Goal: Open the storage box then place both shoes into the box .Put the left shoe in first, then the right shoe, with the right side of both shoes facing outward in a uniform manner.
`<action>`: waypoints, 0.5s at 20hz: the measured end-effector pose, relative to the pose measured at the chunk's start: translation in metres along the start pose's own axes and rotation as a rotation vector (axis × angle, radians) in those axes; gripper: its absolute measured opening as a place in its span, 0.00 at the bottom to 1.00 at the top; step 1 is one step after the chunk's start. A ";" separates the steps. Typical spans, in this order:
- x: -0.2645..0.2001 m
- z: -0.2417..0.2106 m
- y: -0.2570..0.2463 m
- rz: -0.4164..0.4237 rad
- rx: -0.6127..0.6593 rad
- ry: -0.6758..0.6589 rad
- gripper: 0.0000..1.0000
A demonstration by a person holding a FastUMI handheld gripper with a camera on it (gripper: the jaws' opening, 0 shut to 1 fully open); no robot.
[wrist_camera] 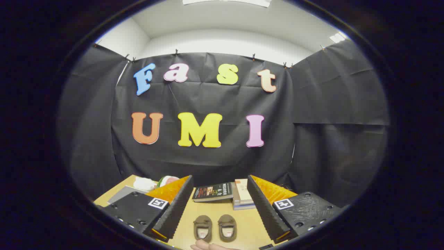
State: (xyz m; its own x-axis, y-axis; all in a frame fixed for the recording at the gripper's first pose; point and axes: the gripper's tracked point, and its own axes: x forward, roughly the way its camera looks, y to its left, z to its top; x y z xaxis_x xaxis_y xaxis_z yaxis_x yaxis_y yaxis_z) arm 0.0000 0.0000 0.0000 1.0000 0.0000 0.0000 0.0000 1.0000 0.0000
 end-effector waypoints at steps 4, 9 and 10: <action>0.006 -0.001 -0.007 0.020 -0.010 -0.008 0.95; 0.010 -0.012 -0.022 0.020 0.006 0.025 0.95; 0.011 -0.016 -0.024 0.021 0.009 0.032 0.95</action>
State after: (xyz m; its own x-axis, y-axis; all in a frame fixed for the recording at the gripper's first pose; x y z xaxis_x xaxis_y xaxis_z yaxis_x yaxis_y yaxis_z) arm 0.0111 -0.0241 -0.0162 0.9993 0.0210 -0.0321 -0.0208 0.9997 0.0090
